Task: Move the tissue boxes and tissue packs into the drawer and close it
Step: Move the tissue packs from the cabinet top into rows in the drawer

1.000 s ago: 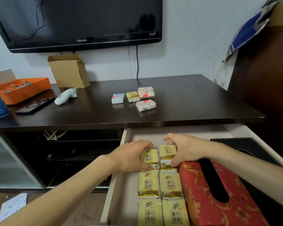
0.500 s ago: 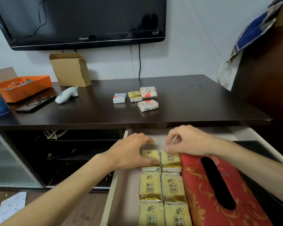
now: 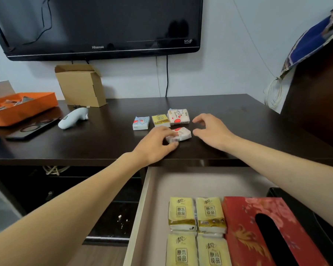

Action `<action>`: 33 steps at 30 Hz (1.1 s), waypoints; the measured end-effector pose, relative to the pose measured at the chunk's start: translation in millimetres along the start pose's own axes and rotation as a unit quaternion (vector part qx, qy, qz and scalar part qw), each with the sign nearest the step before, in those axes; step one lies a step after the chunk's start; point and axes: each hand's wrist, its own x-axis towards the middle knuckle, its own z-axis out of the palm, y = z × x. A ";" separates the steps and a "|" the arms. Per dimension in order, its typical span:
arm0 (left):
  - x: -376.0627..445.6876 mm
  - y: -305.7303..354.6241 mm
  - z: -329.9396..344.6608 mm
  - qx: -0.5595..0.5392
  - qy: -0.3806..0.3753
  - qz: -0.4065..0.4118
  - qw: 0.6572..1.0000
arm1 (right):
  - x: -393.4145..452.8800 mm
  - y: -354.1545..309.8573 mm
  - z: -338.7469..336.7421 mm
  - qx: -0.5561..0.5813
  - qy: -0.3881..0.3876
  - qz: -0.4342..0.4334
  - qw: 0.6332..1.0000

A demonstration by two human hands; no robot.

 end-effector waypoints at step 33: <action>-3.5 -38.4 -9.1 -0.084 0.070 -0.082 0.991 | -3.8 21.4 2.4 -0.042 0.048 0.030 0.998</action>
